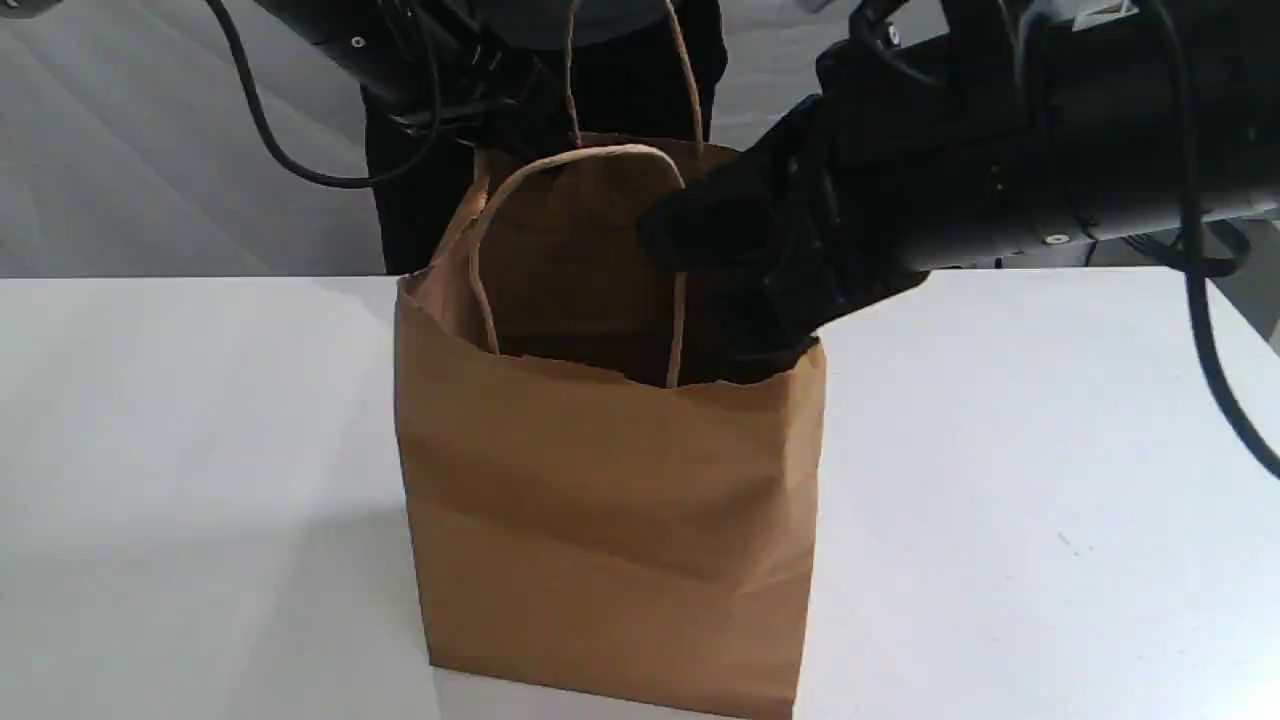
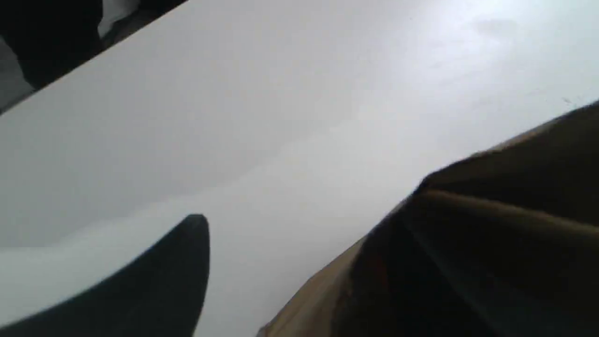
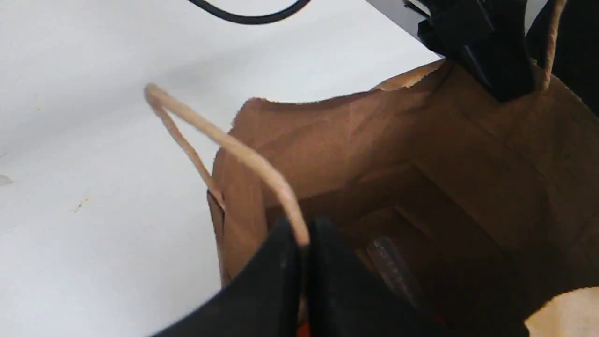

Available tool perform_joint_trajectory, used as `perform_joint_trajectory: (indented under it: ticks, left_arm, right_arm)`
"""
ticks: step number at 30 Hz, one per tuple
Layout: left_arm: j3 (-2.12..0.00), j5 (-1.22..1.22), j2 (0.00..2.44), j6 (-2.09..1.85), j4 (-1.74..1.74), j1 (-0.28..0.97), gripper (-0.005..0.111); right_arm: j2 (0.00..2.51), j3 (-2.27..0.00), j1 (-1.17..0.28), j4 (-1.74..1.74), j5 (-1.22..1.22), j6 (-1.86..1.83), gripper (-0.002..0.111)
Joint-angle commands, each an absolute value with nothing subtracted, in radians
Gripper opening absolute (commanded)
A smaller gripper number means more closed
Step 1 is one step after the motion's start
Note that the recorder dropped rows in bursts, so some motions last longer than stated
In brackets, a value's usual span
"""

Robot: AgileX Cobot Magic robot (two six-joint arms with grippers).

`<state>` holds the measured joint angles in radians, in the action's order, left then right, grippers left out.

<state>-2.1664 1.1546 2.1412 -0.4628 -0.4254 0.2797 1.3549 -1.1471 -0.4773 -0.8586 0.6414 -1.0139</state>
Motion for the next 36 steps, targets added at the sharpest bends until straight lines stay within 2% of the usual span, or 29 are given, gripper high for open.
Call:
perform_joint_trajectory:
  ticks: [1, 17, 20, 26, 28, 30, 36]
  left_arm:
    - [-2.169, 1.202, 2.115, -0.438, -0.381, 0.278, 0.057]
    - [-2.169, 1.221, 1.991, -0.42, -0.38, 0.278, 0.054]
    - [-2.15, 1.221, 1.974, -0.394, -0.342, 0.278, 0.044]
    - [-2.128, 1.221, 1.924, -0.396, -0.279, 0.278, 0.009]
    - [-2.128, 1.221, 1.908, -0.396, -0.275, 0.278, 0.0]
    - [-2.128, 1.221, 1.888, -0.396, -0.271, 0.278, 0.0]
    - [-2.128, 1.221, 1.838, -0.391, -0.271, 0.278, 0.0]
  right_arm:
    - [1.346, -1.141, -0.481, -0.874, 0.635, -1.015, 0.0]
    - [1.346, -1.141, -0.481, -0.882, 0.609, -1.015, 0.0]
    - [1.346, -1.141, -0.481, -0.882, 0.609, -1.013, 0.0]
    - [1.346, -1.141, -0.481, -0.882, 0.609, -1.013, 0.0]
    - [1.346, -1.141, -0.481, -0.889, 0.609, -1.013, 0.004]
    - [1.346, -1.141, -0.481, -0.894, 0.609, -1.013, 0.011]
    - [1.346, -1.141, -0.481, -0.894, 0.577, -1.013, 0.042]
